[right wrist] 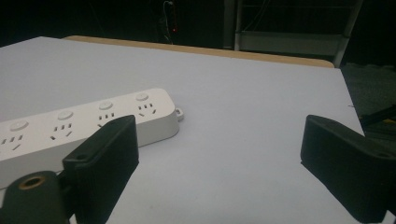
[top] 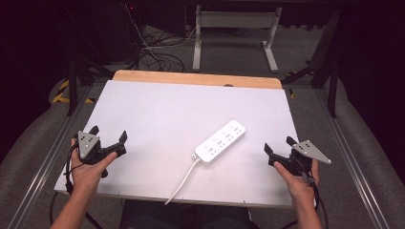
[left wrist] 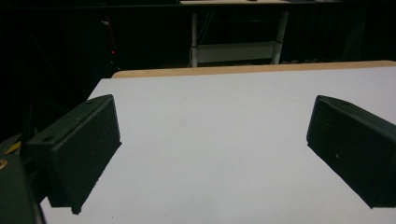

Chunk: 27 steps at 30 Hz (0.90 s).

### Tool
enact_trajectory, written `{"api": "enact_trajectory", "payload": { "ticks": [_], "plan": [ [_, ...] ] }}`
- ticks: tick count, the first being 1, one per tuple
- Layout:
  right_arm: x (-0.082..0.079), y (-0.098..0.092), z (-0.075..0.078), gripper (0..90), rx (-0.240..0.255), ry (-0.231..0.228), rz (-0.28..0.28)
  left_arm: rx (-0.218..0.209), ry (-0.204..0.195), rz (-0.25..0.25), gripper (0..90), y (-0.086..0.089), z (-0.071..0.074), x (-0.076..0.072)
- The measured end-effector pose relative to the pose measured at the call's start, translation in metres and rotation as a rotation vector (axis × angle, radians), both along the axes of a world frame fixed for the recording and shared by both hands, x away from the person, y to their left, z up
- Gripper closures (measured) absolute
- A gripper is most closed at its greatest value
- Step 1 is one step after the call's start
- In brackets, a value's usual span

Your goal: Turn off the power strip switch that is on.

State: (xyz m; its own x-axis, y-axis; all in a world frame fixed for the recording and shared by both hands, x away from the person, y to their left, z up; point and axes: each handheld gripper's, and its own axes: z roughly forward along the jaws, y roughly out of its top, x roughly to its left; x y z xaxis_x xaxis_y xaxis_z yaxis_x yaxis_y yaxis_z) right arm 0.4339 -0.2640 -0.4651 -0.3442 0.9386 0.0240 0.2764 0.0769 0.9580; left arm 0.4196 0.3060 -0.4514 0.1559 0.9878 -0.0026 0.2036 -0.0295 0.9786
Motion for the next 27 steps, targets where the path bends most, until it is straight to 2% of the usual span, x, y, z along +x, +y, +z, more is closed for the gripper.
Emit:
{"api": "enact_trajectory", "payload": {
  "ticks": [4, 7, 11, 17, 23, 24, 25, 26, 27],
  "plan": [
    [-0.0012, -0.0006, 0.0005, 12.5, 0.002, -0.004, 0.007, -0.001, -0.008, -0.004, 3.5, -0.0012, 0.0011, -0.0007],
    [-0.002, -0.0019, 0.0007, 16.2, 0.007, -0.002, 0.01, 0.011, -0.007, -0.011, 3.5, -0.0026, 0.0012, 0.0001],
    [-0.0033, -0.0025, 0.0014, 18.9, 0.009, -0.004, 0.018, 0.004, -0.014, -0.012, 3.6, -0.0021, 0.0025, -0.0011],
    [-0.0028, -0.0014, 0.0019, 19.2, 0.006, -0.005, 0.022, 0.002, -0.02, -0.008, 4.1, -0.001, 0.0028, -0.0007],
    [-0.0027, 0.0, 0.0024, 26.1, 0.001, -0.011, 0.035, 0.01, -0.023, -0.014, 4.3, -0.0023, 0.0033, -0.0025],
    [-0.0023, 0.0003, 0.0031, 43.4, 0.008, -0.003, 0.041, 0.011, -0.025, -0.014, 4.4, -0.0025, 0.0033, -0.0025],
    [-0.0018, 0.0001, 0.0039, 50.5, 0.018, 0.006, 0.053, 0.015, -0.026, -0.011, 4.5, -0.0021, 0.0035, -0.0029],
    [-0.0018, 0.0001, 0.0039, 50.5, 0.018, 0.006, 0.053, 0.015, -0.026, -0.011, 4.7, -0.0021, 0.0035, -0.0029],
    [-0.0013, -0.0005, 0.0063, 66.9, 0.018, 0.0, 0.063, 0.012, -0.028, -0.003, 4.8, -0.0003, 0.004, -0.0033]
  ]
}}
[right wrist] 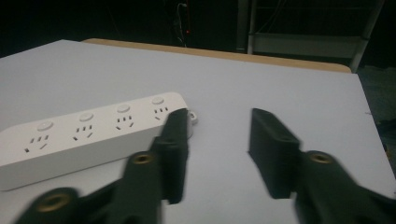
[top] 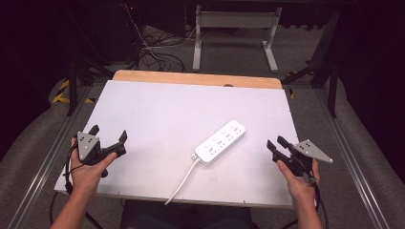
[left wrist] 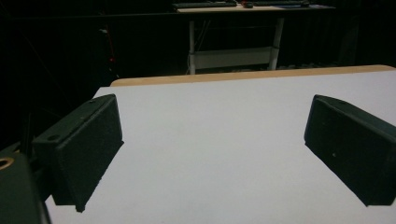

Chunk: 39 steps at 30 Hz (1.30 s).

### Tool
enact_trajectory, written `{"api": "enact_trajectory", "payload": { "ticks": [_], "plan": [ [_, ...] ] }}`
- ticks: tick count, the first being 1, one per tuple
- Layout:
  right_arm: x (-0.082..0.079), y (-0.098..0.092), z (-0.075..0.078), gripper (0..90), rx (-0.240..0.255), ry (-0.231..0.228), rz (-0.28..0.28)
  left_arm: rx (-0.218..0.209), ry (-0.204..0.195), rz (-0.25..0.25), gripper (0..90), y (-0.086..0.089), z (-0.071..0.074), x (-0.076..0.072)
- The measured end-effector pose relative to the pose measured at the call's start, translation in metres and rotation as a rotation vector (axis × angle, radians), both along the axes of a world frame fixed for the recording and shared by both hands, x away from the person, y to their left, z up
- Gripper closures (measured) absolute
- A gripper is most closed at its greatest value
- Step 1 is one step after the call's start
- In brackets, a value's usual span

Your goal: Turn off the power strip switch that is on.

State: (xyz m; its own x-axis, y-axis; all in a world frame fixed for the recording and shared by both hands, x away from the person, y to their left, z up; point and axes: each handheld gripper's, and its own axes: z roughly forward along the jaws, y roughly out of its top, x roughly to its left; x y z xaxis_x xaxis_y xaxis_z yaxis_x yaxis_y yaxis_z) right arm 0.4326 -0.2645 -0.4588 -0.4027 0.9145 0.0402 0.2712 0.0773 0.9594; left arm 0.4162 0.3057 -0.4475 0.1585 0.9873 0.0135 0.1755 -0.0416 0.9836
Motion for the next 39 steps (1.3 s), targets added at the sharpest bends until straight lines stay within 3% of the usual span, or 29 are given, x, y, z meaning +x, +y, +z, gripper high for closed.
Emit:
{"api": "enact_trajectory", "payload": {
  "ticks": [4, 9, 14, 15, 19, 22, 25, 27, 32, 39],
  "plan": [
    [-0.003, 0.0, 0.006, 88.3, 0.013, -0.041, 0.03, -0.019, -0.001, 0.007, 5.4, 0.002, 0.0, 0.0],
    [-0.005, 0.002, 0.014, 90.0, 0.02, -0.044, 0.041, -0.022, 0.002, 0.0, 5.5, 0.001, 0.0, 0.001],
    [-0.006, 0.009, 0.034, 90.0, 0.027, -0.07, 0.057, -0.018, 0.002, -0.005, 5.6, 0.001, 0.0, 0.001],
    [-0.004, 0.015, 0.044, 90.0, 0.017, -0.079, 0.07, -0.018, 0.005, -0.008, 5.6, 0.001, -0.001, 0.002],
    [0.003, 0.031, 0.056, 90.0, 0.037, -0.07, 0.123, -0.019, 0.004, 0.002, 6.0, 0.002, -0.001, 0.003],
    [0.009, 0.043, 0.061, 90.0, 0.036, -0.047, 0.156, -0.026, 0.001, 0.0, 6.0, 0.002, -0.001, 0.002],
    [0.012, 0.05, 0.063, 90.0, 0.014, -0.033, 0.177, -0.018, 0.006, -0.005, 6.1, 0.002, -0.001, 0.001],
    [0.016, 0.062, 0.066, 90.0, -0.02, 0.002, 0.207, -0.013, 0.003, -0.009, 6.1, 0.001, -0.001, 0.0],
    [0.023, 0.084, 0.065, 90.0, -0.015, 0.054, 0.259, -0.01, 0.007, -0.006, 6.2, 0.002, -0.002, -0.001],
    [0.034, 0.122, 0.059, 90.0, -0.097, 0.127, 0.319, -0.006, 0.005, -0.006, 6.5, 0.002, -0.002, -0.002]
  ]
}}
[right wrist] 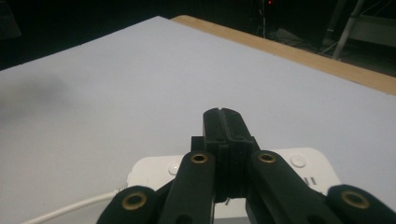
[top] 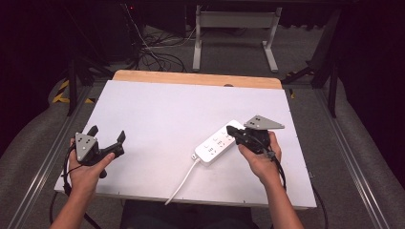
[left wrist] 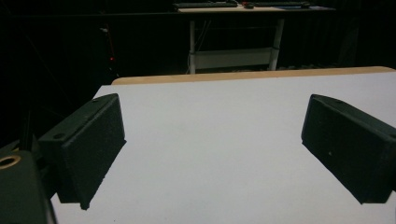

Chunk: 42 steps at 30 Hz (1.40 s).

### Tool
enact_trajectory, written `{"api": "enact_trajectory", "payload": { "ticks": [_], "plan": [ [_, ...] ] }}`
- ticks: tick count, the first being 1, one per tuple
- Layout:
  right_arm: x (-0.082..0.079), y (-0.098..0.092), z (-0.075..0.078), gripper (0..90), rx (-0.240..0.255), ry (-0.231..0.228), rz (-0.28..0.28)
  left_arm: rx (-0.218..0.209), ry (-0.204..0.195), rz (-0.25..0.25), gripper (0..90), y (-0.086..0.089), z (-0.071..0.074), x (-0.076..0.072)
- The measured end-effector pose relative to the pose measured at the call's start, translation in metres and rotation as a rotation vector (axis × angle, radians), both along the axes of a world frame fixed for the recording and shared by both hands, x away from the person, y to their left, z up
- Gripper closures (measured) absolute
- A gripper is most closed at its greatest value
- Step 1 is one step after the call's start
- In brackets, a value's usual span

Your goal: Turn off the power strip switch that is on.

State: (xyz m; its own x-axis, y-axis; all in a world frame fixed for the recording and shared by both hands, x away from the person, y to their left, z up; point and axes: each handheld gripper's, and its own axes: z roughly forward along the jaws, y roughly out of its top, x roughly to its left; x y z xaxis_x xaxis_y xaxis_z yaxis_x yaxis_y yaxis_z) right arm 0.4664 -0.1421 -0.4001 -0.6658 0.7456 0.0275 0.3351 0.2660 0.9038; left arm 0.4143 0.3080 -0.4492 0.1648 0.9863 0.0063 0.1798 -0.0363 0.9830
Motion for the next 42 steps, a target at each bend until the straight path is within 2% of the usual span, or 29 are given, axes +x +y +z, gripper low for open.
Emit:
{"api": "enact_trajectory", "payload": {
  "ticks": [5, 14, 21, 26, 29, 35, 38, 42],
  "plan": [
    [0.003, 0.016, -0.007, 90.0, -0.05, 0.032, 0.034, 0.005, 0.001, -0.005, 6.6, 0.0, 0.0, -0.001],
    [0.009, 0.03, -0.017, 90.0, -0.086, 0.067, 0.068, 0.003, 0.004, -0.002, 6.4, 0.001, 0.0, -0.001],
    [0.013, 0.05, -0.029, 90.0, -0.149, 0.09, 0.1, 0.008, 0.005, -0.005, 6.4, 0.0, -0.001, -0.001],
    [0.02, 0.057, -0.045, 90.0, -0.186, 0.132, 0.106, 0.007, 0.005, -0.004, 6.5, 0.0, -0.001, -0.001],
    [0.022, 0.058, -0.05, 90.0, -0.188, 0.149, 0.103, 0.003, 0.013, -0.004, 6.5, 0.002, -0.002, -0.001],
    [0.025, 0.061, -0.054, 90.0, -0.188, 0.153, 0.108, 0.007, 0.013, -0.003, 6.5, 0.003, -0.002, -0.005],
    [0.027, 0.063, -0.059, 90.0, -0.204, 0.159, 0.101, 0.007, 0.011, -0.001, 6.5, 0.003, -0.002, -0.006],
    [0.028, 0.062, -0.061, 90.0, -0.19, 0.142, 0.091, 0.005, 0.012, 0.001, 6.6, 0.004, -0.002, -0.007]
  ]
}}
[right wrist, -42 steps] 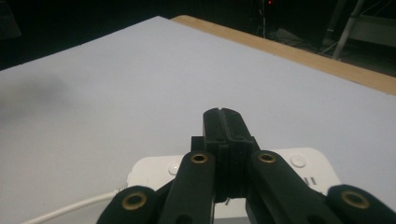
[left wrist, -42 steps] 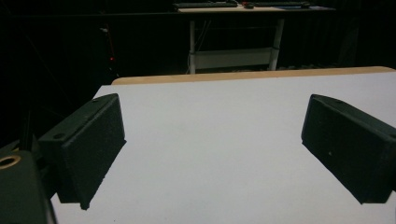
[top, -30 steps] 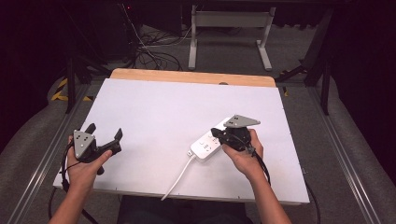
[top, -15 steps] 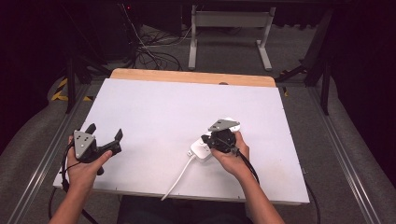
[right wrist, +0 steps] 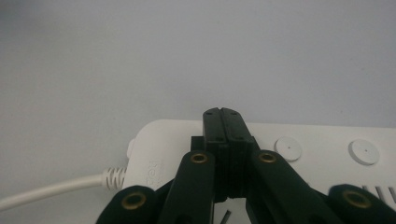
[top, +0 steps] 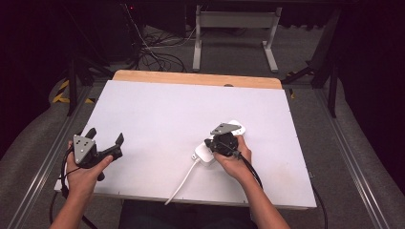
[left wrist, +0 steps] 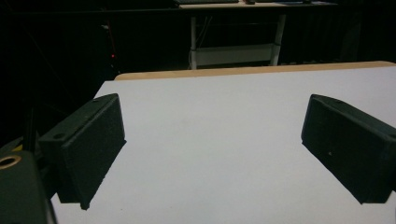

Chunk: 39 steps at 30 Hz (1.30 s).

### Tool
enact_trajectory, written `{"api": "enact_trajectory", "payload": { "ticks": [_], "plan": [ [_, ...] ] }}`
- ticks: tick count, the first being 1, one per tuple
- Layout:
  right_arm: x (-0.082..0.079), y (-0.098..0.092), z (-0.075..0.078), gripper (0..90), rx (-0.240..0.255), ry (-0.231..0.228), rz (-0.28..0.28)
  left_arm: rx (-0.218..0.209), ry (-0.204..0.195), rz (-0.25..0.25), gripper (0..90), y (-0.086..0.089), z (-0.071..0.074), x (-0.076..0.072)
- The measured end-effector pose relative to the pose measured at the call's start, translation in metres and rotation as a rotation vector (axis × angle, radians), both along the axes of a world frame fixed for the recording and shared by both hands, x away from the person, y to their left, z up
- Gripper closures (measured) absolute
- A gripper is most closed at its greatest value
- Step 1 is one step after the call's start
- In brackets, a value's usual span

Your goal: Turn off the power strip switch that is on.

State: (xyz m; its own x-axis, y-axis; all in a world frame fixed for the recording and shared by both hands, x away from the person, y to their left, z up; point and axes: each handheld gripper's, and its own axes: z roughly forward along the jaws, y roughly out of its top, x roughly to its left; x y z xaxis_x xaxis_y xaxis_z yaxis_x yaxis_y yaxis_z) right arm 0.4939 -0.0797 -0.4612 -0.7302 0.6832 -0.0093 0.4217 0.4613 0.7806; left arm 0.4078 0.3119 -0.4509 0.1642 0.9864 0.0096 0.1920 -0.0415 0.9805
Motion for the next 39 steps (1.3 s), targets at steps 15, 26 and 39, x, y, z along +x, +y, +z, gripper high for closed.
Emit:
{"api": "enact_trajectory", "payload": {
  "ticks": [15, 26, 39],
  "plan": [
    [-0.001, 0.0, -0.007, 90.0, 0.006, -0.016, -0.024, 0.012, -0.001, -0.011, 6.9, -0.003, 0.0, 0.0],
    [-0.006, 0.007, -0.008, 90.0, -0.038, -0.061, -0.052, 0.013, 0.009, -0.023, 7.4, -0.005, -0.001, 0.003],
    [-0.01, 0.011, -0.008, 90.0, -0.065, -0.081, -0.07, 0.014, 0.008, -0.021, 7.3, -0.005, 0.0, 0.002]
  ]
}}
